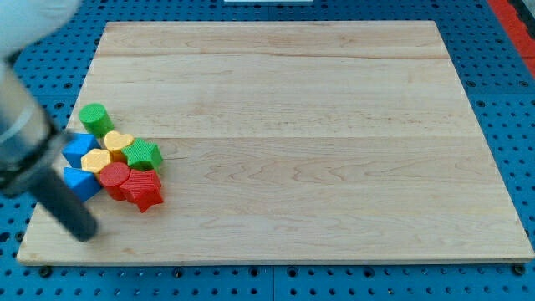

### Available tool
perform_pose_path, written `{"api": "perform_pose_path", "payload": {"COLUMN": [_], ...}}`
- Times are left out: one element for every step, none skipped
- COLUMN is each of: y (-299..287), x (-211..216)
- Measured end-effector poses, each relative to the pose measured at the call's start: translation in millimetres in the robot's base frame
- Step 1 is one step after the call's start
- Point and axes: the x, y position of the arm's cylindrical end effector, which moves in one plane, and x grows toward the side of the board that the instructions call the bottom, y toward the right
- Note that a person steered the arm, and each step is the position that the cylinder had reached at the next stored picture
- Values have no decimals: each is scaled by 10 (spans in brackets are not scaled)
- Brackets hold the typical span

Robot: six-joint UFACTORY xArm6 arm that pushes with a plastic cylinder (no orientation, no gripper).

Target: Push the group of blocks to the left side of the board

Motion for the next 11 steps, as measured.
{"api": "perform_pose_path", "payload": {"y": [510, 510, 520, 462, 305, 301, 301, 288, 288, 256, 256], "x": [1, -68, -234, -342, -342, -347, -346, -389, -397, -457, -536]}}
